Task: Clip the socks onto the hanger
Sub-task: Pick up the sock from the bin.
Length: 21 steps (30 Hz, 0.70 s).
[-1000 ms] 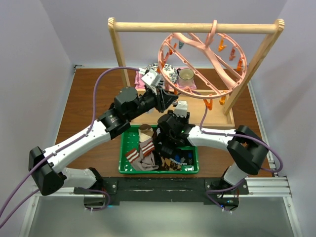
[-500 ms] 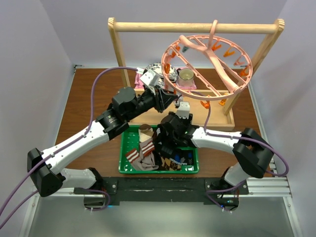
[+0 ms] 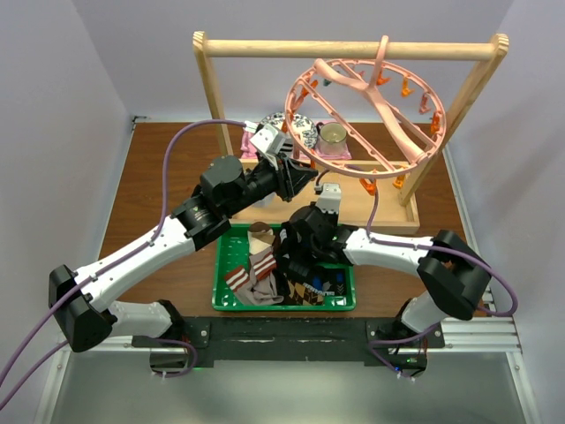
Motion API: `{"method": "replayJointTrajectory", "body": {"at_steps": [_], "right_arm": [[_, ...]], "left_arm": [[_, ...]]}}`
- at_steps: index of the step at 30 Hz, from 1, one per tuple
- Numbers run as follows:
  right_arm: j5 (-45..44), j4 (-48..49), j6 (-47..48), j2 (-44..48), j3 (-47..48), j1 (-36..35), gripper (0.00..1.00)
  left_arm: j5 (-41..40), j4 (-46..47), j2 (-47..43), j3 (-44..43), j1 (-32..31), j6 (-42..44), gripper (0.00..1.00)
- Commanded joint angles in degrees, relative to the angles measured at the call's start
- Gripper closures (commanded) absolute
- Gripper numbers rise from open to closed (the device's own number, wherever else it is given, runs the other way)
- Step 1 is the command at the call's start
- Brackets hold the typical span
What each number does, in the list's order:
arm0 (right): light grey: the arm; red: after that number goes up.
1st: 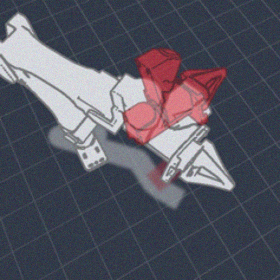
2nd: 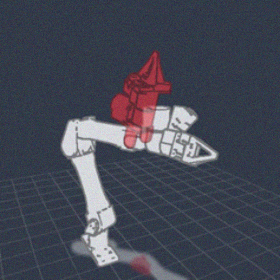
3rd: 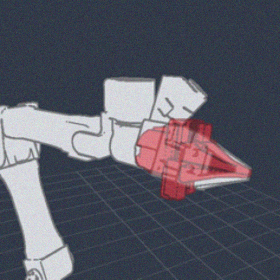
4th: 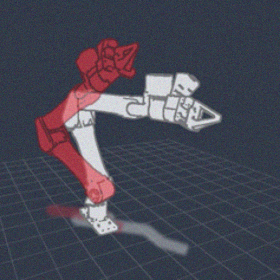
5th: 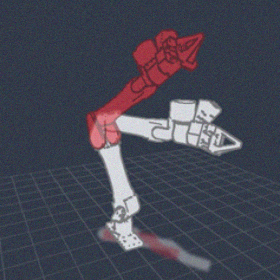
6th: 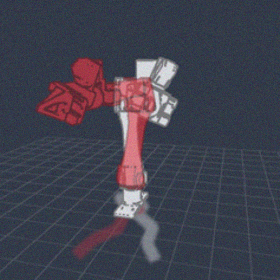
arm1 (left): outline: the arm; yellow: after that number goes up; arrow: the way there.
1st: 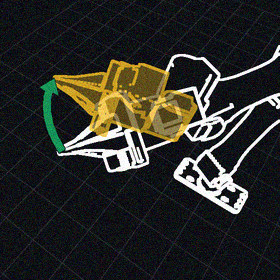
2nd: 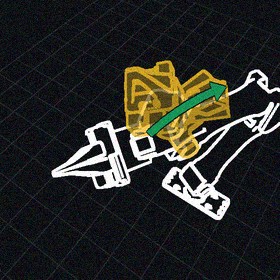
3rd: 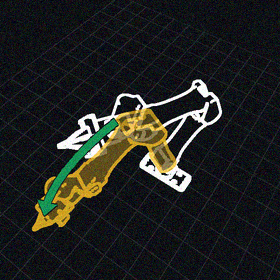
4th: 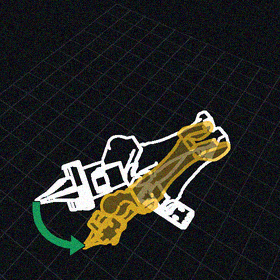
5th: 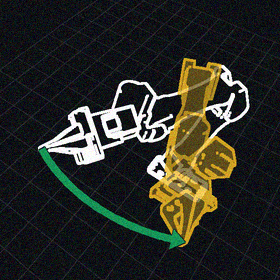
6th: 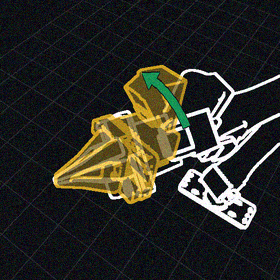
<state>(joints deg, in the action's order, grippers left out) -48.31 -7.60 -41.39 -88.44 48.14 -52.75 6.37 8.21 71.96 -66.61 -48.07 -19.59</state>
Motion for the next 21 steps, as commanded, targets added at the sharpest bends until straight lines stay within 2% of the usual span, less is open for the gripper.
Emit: {"method": "replayJointTrajectory", "body": {"at_steps": [1, 2, 3, 4, 5, 10, 12, 16, 17, 21], "right_arm": [[2.9, -1.5, -2.6, 0.8, -2.2, -0.1, 0.73], [2.8, -1.5, -2.7, 0.9, -2.5, -0.1, 0.77], [2.9, -1.5, -2.8, 1.2, -2.7, -0.1, 0.9], [3.1, -1.3, -2.9, 1.8, -3.1, -0.1, 0.98], [3.1, -1.2, -2.8, 2.5, -3.4, -0.1, 1.0], [3.3, 2.0, -1.4, 9.1, -7.8, -0.7, 1.0], [4.4, 5.1, 2.3, 15.6, -10.2, -2.3, 1.0], [12.3, 13.9, 7.9, 29.7, -19.6, -3.4, 1.0], [14.9, 14.0, 9.1, 35.0, -20.5, -3.5, 1.0], [21.7, 12.3, 10.7, 43.0, -22.7, -4.0, 1.0]], "left_arm": [[0.3, 3.7, -1.4, 0.4, 0.2, -0.9, 1.0], [0.4, 3.7, -1.2, 0.3, 0.2, -0.8, 1.0], [0.2, 3.7, -1.2, 0.3, 0.2, -0.7, 1.0], [0.2, 3.7, -1.1, 0.2, 0.2, -0.6, 1.0], [0.2, 3.7, -1.1, 0.2, 0.2, -0.7, 1.0], [0.2, 4.0, -0.9, 0.3, 0.2, -0.6, 1.0], [0.2, 4.1, -0.9, 0.3, 0.2, -0.6, 1.0], [0.2, 4.1, -0.6, 0.1, 0.2, -0.6, 1.0], [0.2, 4.1, -0.4, 0.0, 0.2, -0.6, 1.0], [0.3, 4.4, -0.2, 0.1, 0.2, -0.6, 1.0]]}}
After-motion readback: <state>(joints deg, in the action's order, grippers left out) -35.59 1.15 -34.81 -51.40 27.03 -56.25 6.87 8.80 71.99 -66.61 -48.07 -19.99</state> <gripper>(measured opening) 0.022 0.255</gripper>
